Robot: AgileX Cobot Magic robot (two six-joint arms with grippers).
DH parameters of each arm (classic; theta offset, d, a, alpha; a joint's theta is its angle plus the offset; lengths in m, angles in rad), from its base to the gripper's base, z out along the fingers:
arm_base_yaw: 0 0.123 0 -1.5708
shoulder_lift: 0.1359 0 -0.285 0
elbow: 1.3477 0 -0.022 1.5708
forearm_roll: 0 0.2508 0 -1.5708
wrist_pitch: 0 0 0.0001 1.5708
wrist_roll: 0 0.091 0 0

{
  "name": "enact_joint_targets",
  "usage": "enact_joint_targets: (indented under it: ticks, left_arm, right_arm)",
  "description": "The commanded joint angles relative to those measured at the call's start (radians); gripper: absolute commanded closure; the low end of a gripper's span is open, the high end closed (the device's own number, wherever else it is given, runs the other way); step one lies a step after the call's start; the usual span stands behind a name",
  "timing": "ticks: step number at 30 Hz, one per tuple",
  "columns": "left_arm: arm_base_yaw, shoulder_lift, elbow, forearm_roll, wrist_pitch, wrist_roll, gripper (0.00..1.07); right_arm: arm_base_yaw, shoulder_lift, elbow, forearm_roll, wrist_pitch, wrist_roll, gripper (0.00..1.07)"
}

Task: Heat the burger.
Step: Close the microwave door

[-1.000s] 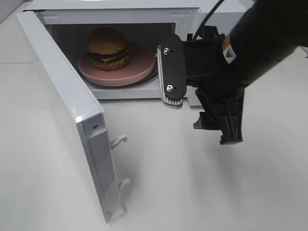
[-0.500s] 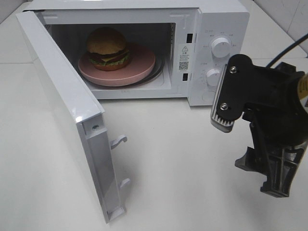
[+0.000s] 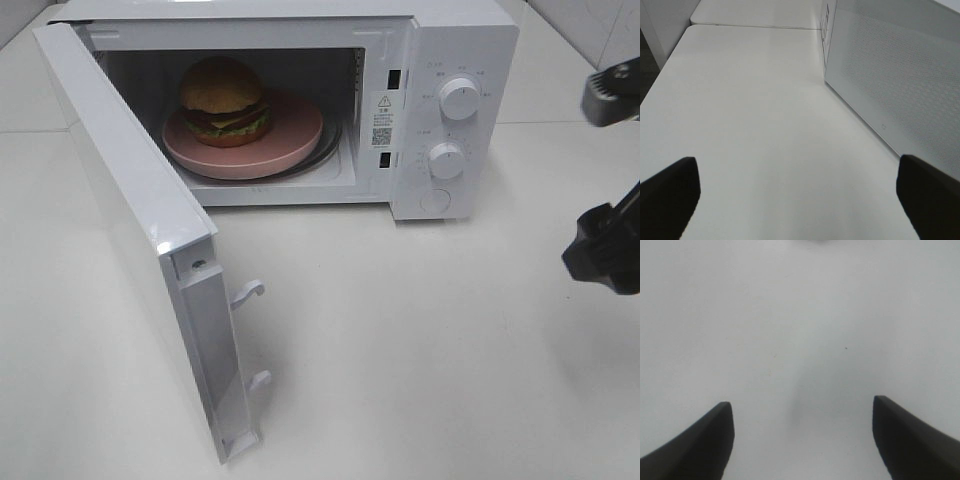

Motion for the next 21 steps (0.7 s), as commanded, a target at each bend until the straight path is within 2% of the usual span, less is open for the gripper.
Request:
enact_joint_targets:
  ticks: [1, 2, 8, 15, 19, 20, 21]
  left_arm:
    - [0.001, -0.014, 0.003, -0.005, -0.002, -0.005, 0.07]
    - [0.001, -0.014, 0.003, -0.005, -0.002, -0.005, 0.07]
    - [0.001, -0.014, 0.003, -0.005, -0.002, -0.005, 0.07]
    - [0.001, -0.014, 0.003, -0.005, -0.002, -0.005, 0.07]
    - [0.001, -0.014, 0.003, -0.005, -0.002, -0.005, 0.07]
    - [0.001, -0.014, 0.003, -0.005, -0.002, -0.005, 0.07]
    - [0.001, -0.014, 0.003, -0.005, -0.002, -0.005, 0.07]
  right_arm:
    - [-0.074, -0.007, 0.005, -0.004, 0.009, 0.136, 0.31]
    - [-0.138, -0.007, 0.005, -0.004, 0.035, 0.186, 0.31]
    - [-0.247, -0.007, 0.005, 0.033, 0.084, 0.177, 0.31]
    - [-0.252, -0.063, 0.027, 0.129, 0.153, 0.033, 0.31]
    - [-0.252, -0.254, 0.114, 0.238, 0.15, -0.121, 0.31]
    - [-0.252, -0.254, 0.114, 0.238, 0.15, -0.121, 0.31]
    - [-0.252, -0.349, 0.147, 0.254, 0.152, -0.148, 0.31]
